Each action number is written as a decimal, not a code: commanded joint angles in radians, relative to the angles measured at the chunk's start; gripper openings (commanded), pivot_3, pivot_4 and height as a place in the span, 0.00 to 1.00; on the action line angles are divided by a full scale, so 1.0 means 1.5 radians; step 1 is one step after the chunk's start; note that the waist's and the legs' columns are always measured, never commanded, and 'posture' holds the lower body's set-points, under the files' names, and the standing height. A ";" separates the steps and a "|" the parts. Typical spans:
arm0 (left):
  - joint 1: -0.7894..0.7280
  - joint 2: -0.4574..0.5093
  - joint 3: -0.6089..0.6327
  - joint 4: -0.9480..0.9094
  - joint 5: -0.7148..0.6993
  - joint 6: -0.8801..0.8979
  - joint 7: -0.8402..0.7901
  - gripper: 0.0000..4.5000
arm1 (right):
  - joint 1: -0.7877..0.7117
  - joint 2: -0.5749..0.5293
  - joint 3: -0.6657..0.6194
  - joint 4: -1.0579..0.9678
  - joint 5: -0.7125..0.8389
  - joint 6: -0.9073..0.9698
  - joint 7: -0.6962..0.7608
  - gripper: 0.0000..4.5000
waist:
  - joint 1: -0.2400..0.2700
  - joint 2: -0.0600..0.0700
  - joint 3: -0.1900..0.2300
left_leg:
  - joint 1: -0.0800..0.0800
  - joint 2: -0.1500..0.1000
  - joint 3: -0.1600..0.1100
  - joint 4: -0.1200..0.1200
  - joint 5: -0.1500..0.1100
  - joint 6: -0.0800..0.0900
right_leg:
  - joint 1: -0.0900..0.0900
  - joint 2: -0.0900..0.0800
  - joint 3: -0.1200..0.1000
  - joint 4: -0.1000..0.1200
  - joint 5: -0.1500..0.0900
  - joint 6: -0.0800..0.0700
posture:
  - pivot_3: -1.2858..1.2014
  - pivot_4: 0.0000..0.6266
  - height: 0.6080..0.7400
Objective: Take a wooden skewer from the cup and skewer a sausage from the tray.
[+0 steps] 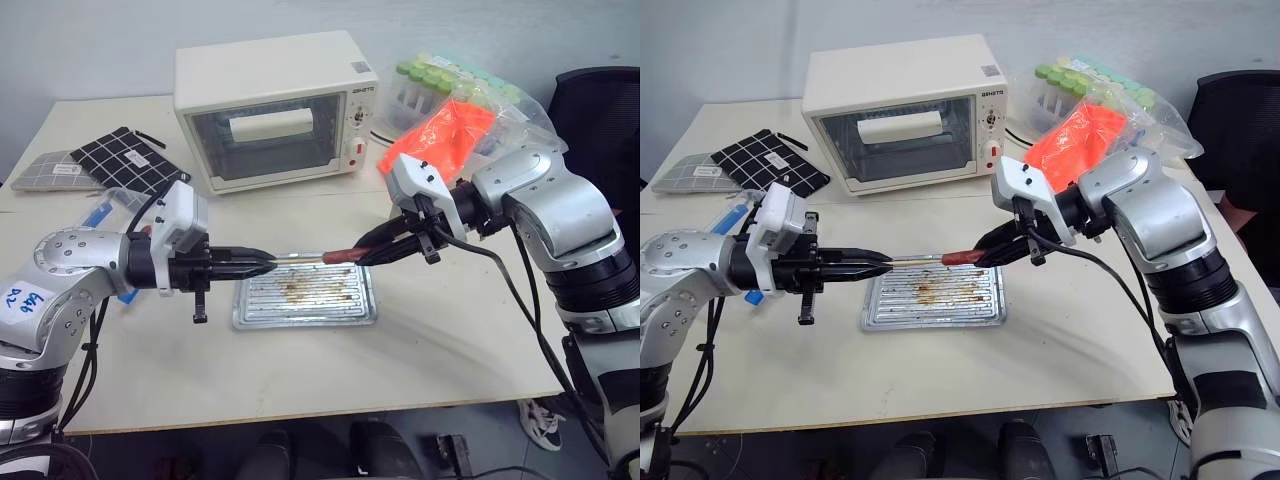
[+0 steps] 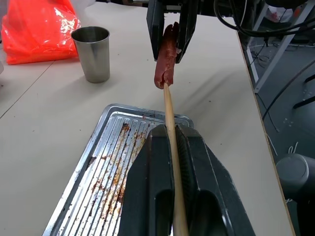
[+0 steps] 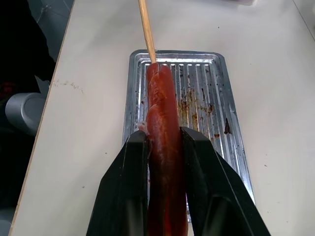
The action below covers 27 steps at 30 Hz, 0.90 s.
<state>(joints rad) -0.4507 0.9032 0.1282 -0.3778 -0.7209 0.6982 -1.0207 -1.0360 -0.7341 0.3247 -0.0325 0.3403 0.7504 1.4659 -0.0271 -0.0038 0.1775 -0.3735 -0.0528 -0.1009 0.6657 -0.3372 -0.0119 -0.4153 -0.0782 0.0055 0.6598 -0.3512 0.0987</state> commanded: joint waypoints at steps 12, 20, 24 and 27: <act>-0.062 -0.051 -0.039 0.003 0.009 -0.009 0.006 0.00 | -0.026 0.008 -0.030 -0.038 0.049 0.047 -0.017 0.22 | 0.000 0.000 0.000 | 0.000 0.000 0.000 0.000 0.000 0.000 | 0.000 0.000 0.000 0.000 0.000 0.000 | 0.52 0.24 1.00; -0.082 -0.086 -0.073 0.013 0.027 -0.017 0.003 0.00 | -0.049 0.018 -0.040 -0.041 0.072 0.076 -0.032 0.22 | -0.001 0.000 0.000 | 0.000 0.000 0.000 0.000 0.000 0.000 | 0.000 0.000 0.000 0.001 0.000 0.000 | 0.52 0.24 1.00; -0.089 -0.101 -0.084 0.024 0.037 -0.026 0.005 0.00 | -0.054 0.018 -0.045 -0.050 0.088 0.092 -0.040 0.22 | 0.000 0.000 0.000 | 0.000 0.000 0.000 0.001 0.000 0.000 | 0.000 0.000 0.000 0.001 0.000 0.000 | 0.52 0.24 1.00; -0.093 -0.107 -0.085 0.031 0.043 -0.030 0.004 0.00 | -0.054 0.014 -0.043 -0.054 0.094 0.095 -0.043 0.22 | 0.000 0.000 0.000 | 0.000 0.000 0.000 0.001 0.000 0.000 | 0.000 0.000 0.000 0.001 0.000 0.000 | 0.52 0.24 1.00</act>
<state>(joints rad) -0.5669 0.7433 -0.0119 -0.3319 -0.6611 0.6749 -1.0083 -1.0944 -0.7104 0.2980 -0.0793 0.4593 0.8905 1.4053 -0.0270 -0.0039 0.1775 -0.3736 -0.0528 -0.1009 0.6667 -0.3372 -0.0119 -0.4152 -0.0782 0.0053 0.6606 -0.3512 0.0987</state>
